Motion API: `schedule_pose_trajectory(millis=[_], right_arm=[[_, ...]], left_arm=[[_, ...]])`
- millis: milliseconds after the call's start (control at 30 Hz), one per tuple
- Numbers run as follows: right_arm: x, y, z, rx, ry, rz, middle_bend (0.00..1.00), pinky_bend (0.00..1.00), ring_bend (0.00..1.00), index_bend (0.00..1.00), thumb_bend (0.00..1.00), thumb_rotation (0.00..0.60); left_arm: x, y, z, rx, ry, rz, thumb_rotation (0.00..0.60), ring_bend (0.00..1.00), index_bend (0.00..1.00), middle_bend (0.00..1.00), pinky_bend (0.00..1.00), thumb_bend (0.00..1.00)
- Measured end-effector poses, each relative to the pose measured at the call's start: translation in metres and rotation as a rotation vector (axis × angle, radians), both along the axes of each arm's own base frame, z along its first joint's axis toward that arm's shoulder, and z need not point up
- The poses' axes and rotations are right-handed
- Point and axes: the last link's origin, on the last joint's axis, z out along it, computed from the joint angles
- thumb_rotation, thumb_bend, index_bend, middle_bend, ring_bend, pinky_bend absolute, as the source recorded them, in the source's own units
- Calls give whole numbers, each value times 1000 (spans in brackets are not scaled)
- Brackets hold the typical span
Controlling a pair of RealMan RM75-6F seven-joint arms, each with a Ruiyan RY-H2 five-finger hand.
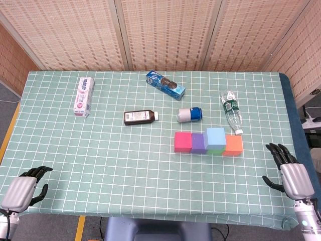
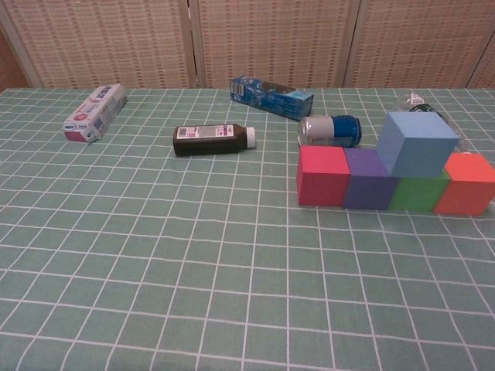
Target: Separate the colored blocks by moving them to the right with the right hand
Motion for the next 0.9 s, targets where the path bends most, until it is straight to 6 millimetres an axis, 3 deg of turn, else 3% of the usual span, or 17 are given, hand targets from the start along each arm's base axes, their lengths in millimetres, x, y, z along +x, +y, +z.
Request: schedule_pose_trajectory(millis=[567,900], right_arm=[[3,-2,-5,-79,-18,65,68,247,43,39,114,600],[34,-43,-30,13,-78,176,68,145,25,31,112,600]], left_arm=[[-1,-1,6,32,-9,10,600,267,267,260,435,528],[-1,0,3,32,18,8,600,267,267,261,436,527]])
